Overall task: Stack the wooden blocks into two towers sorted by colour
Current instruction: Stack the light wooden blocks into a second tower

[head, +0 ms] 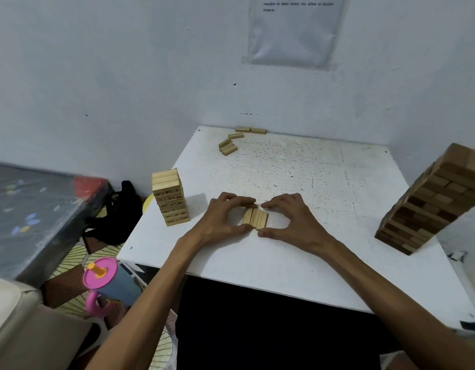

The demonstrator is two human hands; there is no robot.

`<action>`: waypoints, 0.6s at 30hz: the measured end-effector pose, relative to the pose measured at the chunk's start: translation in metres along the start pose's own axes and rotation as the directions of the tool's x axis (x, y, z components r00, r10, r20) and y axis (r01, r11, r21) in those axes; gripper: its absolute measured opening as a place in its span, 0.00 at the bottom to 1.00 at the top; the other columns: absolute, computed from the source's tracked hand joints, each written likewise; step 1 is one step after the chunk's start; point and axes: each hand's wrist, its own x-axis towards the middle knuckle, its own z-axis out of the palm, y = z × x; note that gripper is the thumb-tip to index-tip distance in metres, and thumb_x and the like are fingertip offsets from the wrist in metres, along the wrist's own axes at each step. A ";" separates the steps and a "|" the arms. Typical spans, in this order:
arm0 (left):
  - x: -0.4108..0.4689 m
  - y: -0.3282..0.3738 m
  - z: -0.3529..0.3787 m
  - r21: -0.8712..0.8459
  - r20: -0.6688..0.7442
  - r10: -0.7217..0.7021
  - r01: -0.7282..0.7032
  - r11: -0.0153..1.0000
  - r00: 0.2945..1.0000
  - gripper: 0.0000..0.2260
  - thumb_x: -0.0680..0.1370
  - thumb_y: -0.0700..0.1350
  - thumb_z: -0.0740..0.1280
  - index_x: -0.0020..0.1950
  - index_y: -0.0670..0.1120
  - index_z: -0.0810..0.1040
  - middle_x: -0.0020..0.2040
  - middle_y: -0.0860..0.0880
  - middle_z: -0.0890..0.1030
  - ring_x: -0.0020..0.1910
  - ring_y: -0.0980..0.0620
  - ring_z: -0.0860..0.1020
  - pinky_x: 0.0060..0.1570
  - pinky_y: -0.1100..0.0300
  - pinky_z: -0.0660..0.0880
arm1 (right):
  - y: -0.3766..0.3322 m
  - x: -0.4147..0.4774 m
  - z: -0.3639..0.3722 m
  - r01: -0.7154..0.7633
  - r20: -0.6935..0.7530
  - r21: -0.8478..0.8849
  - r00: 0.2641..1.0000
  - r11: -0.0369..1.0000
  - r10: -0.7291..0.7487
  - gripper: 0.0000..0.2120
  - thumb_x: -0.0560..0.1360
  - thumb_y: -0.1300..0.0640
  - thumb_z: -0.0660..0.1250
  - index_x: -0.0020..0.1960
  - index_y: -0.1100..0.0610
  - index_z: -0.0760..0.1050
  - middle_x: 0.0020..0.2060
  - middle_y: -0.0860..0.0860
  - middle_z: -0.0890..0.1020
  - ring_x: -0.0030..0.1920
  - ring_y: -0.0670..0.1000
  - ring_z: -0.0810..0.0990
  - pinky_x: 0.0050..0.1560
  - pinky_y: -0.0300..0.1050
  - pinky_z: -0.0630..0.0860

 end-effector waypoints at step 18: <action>-0.002 -0.013 0.004 -0.020 -0.092 0.075 -0.077 0.997 0.993 0.22 0.70 0.55 0.82 0.63 0.58 0.83 0.56 0.67 0.79 0.65 0.65 0.70 0.63 0.69 0.65 | -0.005 0.005 -0.002 0.085 0.028 0.104 0.996 0.991 -0.088 0.20 0.69 0.46 0.82 0.59 0.45 0.83 0.57 0.37 0.83 0.64 0.46 0.76 0.63 0.44 0.75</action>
